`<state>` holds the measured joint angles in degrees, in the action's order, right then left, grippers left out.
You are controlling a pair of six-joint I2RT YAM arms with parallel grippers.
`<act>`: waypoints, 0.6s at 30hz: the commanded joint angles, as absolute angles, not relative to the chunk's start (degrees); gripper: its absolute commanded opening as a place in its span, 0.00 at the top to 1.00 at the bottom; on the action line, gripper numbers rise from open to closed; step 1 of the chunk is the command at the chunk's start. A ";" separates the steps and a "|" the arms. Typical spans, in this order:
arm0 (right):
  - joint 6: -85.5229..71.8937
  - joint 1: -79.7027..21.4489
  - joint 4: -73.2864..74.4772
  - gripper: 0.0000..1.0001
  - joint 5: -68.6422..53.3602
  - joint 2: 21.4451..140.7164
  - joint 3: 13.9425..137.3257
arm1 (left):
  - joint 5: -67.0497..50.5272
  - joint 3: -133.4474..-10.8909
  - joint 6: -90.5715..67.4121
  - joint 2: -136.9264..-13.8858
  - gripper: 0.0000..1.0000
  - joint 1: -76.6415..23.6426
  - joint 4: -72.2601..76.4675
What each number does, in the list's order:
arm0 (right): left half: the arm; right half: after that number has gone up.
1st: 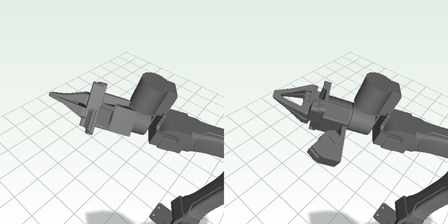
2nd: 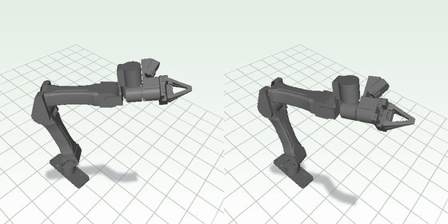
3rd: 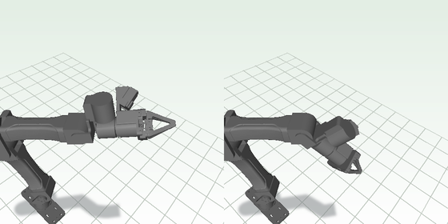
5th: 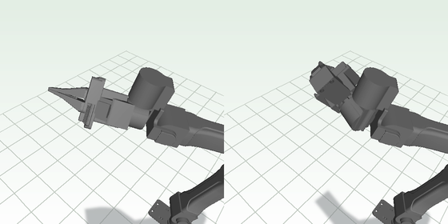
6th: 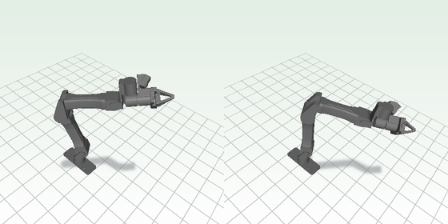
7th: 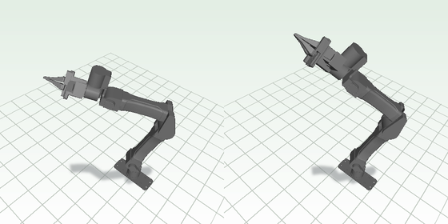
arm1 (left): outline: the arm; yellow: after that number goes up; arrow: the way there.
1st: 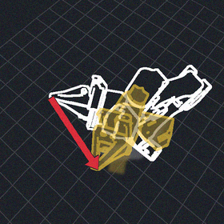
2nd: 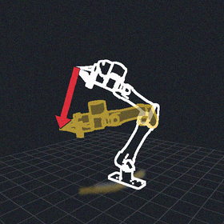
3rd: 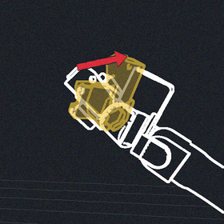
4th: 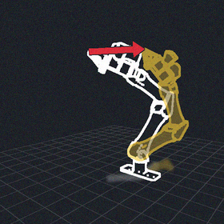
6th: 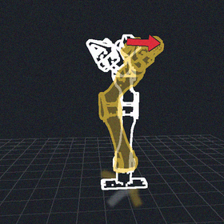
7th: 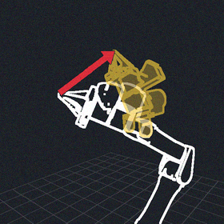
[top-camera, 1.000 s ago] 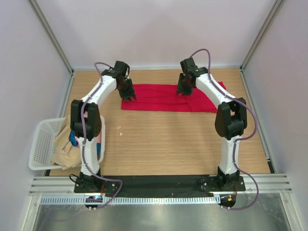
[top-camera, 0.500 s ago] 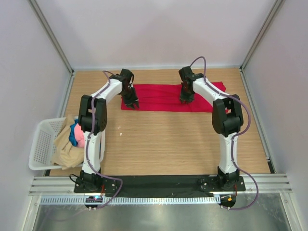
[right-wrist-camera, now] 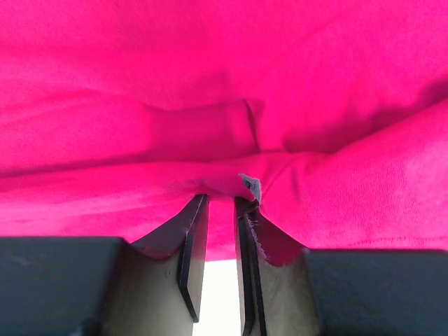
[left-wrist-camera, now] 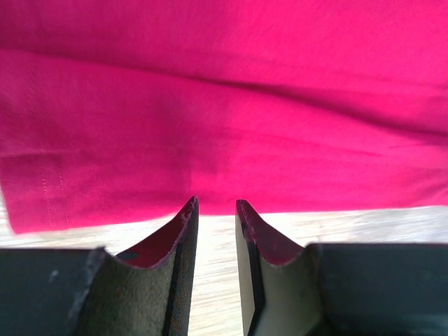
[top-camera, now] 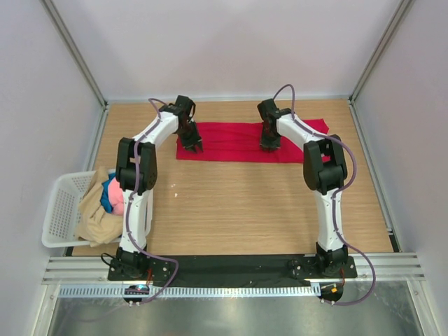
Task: Fold and stack the t-shirts
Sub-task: Fold the tshirt
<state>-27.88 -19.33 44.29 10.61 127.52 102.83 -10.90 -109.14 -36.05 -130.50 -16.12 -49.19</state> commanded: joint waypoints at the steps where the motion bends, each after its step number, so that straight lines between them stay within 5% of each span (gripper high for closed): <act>1: -26.63 -19.34 43.86 0.72 12.48 127.97 106.78 | -8.71 -112.93 -37.26 -131.48 0.71 -15.38 -49.30; 13: -25.58 -17.93 42.81 0.66 12.39 133.85 116.36 | -8.17 -114.88 -37.35 -138.25 0.71 -13.45 -53.35; 18: -24.79 -16.96 44.29 0.63 11.87 141.14 129.44 | -8.00 -114.34 -37.00 -138.16 0.72 -13.45 -53.44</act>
